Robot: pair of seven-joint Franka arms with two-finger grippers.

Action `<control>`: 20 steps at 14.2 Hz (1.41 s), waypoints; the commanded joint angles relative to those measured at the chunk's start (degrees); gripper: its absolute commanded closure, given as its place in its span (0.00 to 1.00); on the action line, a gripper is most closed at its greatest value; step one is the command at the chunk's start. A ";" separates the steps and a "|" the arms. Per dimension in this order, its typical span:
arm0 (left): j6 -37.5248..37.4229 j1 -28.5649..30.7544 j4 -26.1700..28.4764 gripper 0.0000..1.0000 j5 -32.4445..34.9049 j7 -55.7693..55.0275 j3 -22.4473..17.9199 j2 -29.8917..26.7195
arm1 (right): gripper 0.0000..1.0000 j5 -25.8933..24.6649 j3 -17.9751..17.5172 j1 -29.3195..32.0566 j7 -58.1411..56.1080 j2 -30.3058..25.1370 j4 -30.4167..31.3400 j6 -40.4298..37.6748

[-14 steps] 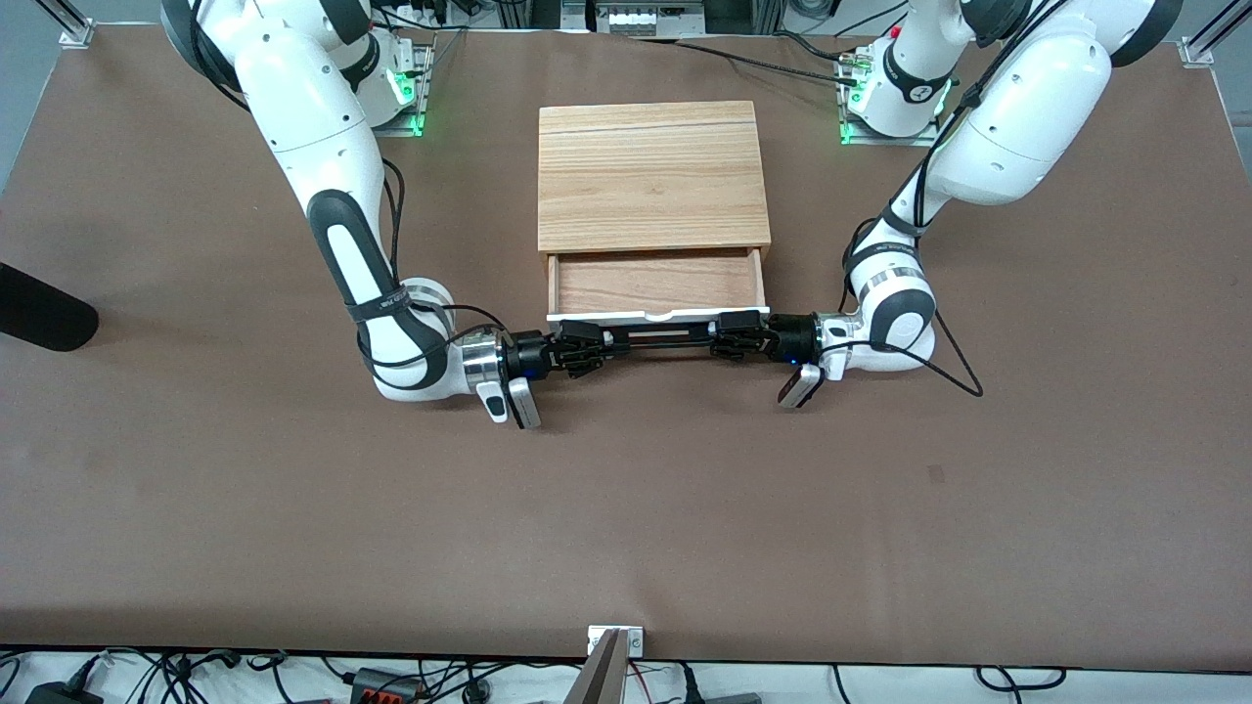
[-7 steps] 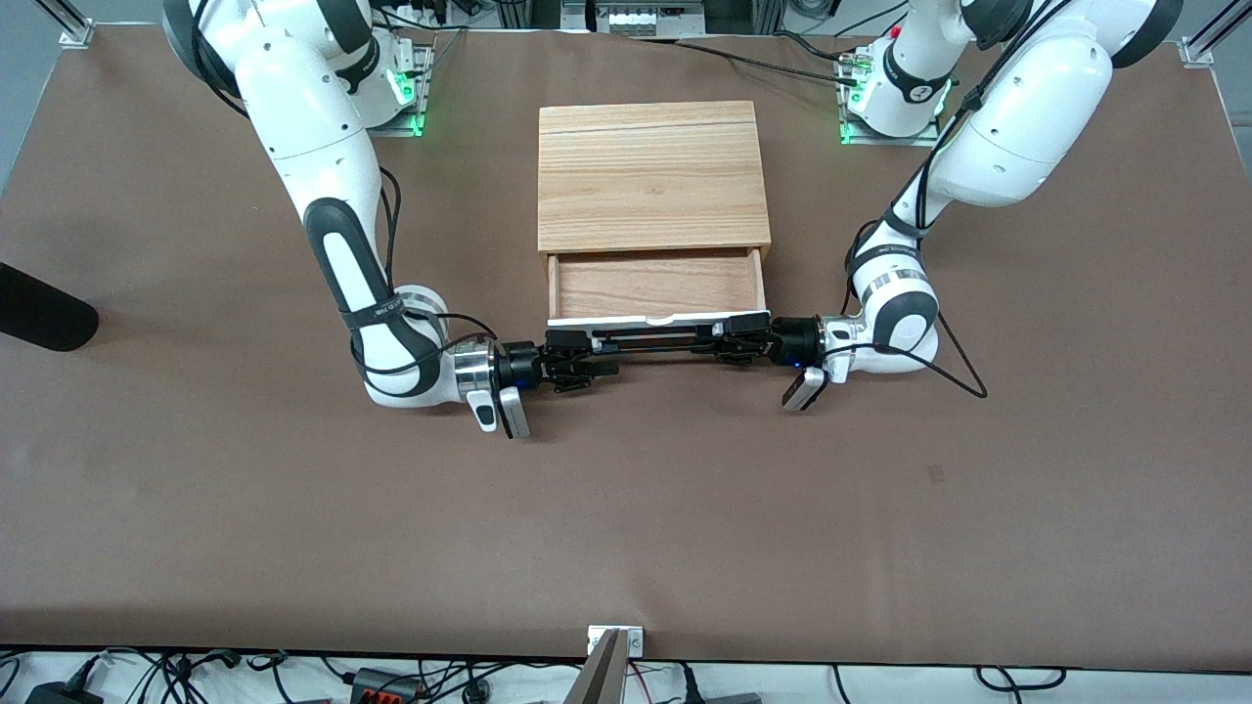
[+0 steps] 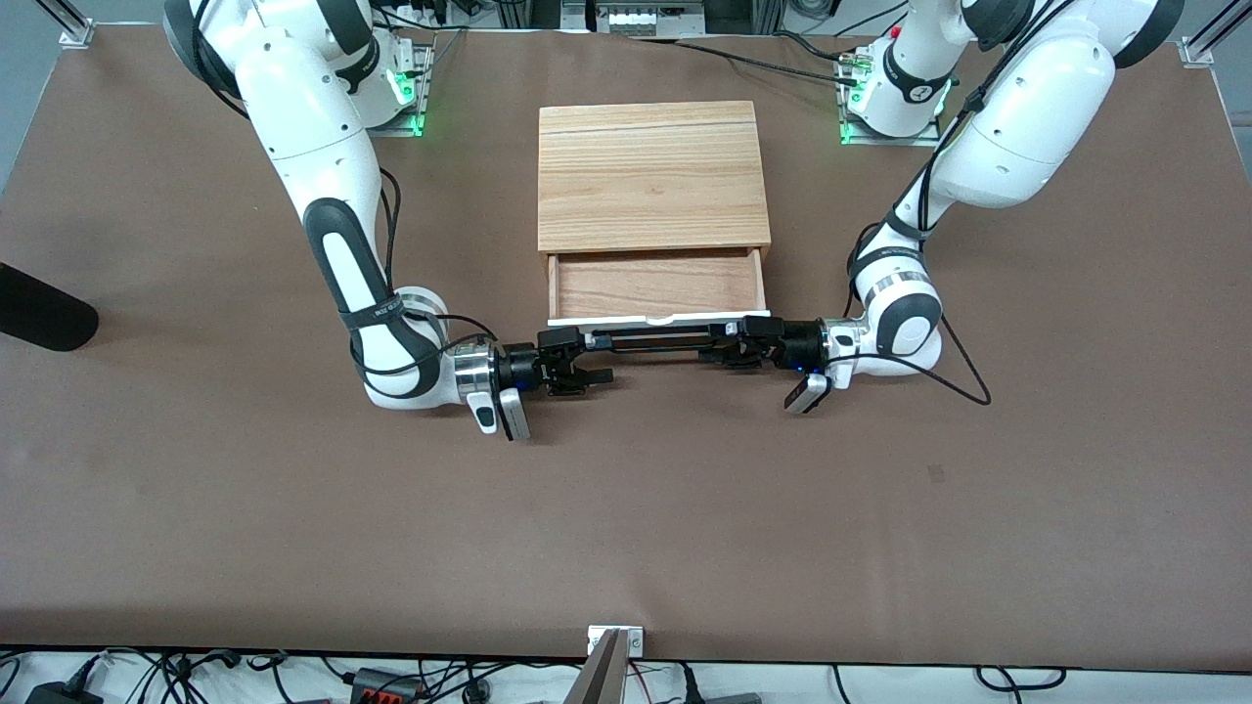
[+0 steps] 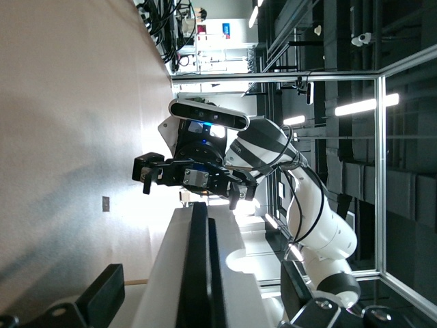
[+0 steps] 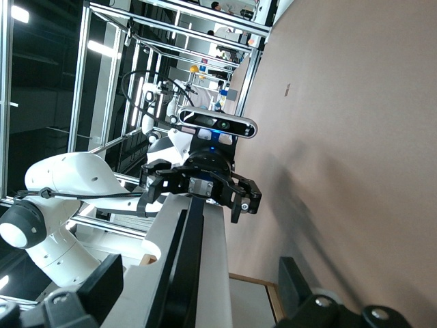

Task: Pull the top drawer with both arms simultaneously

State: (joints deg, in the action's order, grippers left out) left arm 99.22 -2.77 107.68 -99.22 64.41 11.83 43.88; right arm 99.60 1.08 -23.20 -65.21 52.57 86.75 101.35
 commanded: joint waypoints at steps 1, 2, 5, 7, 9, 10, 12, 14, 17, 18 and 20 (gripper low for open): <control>0.18 1.71 -0.28 0.00 6.29 -11.36 -0.14 -4.58 | 0.00 -1.59 0.15 0.17 2.79 -0.89 -1.93 0.25; 0.18 2.07 -1.33 0.00 9.97 -16.28 -0.14 -5.72 | 0.00 -2.91 0.85 0.09 4.72 -1.42 -2.98 0.17; -0.17 3.65 -6.85 0.00 24.99 -30.53 -0.06 -7.49 | 0.00 -8.70 3.75 -0.18 13.67 -2.47 -7.90 -0.01; -0.17 4.53 -7.23 0.00 32.04 -35.20 -0.14 -9.67 | 0.00 -14.84 5.24 0.44 21.31 -3.53 -11.76 -0.53; -0.43 6.19 -7.31 0.00 40.20 -40.56 0.03 -11.87 | 0.00 -20.39 7.00 0.44 29.05 -4.06 -15.81 -1.67; -1.48 6.29 -8.01 0.00 43.03 -43.46 -0.14 -12.84 | 0.00 -22.41 7.36 0.53 31.69 -4.23 -17.13 -2.64; -5.77 6.81 -12.91 0.00 51.79 -49.96 -0.23 -13.29 | 0.00 -25.76 10.68 0.44 37.49 -5.28 -18.20 -4.83; -11.04 7.08 -20.46 0.00 62.42 -55.85 -0.14 -13.29 | 0.00 -30.49 13.85 0.00 42.59 -6.95 -18.29 -6.59; -19.39 6.99 -28.82 0.00 74.92 -60.88 -0.14 -13.29 | 0.00 -40.34 17.19 0.53 49.72 -9.85 -18.38 -11.50; -22.29 6.99 -31.54 0.00 79.31 -61.50 0.03 -13.55 | 0.00 -42.62 19.03 0.44 51.30 -10.47 -18.38 -13.87; -27.39 6.56 -36.99 0.00 88.36 -62.55 0.47 -14.17 | 0.00 -45.97 22.37 -0.17 53.77 -11.09 -18.46 -18.10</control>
State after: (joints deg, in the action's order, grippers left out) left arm 76.64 4.42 76.58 -18.21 4.12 11.82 29.59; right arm 56.75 20.81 -22.57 -14.71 42.47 68.32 86.68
